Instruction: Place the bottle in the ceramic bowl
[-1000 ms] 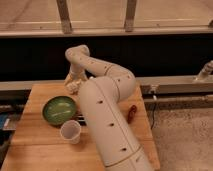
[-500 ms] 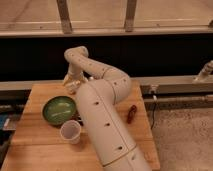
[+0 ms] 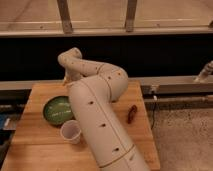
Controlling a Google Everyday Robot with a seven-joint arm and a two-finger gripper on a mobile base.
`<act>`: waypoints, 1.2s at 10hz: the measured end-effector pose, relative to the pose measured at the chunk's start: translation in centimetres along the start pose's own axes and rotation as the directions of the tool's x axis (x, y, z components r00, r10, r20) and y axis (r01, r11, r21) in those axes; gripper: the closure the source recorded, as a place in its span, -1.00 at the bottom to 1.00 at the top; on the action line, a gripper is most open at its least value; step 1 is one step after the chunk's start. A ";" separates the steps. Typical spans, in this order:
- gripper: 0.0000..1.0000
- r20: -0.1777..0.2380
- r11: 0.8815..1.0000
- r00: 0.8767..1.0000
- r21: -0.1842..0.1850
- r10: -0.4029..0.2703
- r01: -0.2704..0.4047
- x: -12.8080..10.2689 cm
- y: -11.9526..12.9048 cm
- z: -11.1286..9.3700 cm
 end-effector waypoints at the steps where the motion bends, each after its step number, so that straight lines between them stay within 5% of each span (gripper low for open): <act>1: -0.60 0.017 0.998 0.999 0.030 0.047 -0.047 0.0 -0.5 0.0; 4: -0.60 0.012 0.996 0.997 0.033 0.078 -0.079 0.0 -0.6 0.6; 12: -0.60 -0.009 0.995 0.995 -0.042 0.095 -0.096 -1.1 0.3 1.8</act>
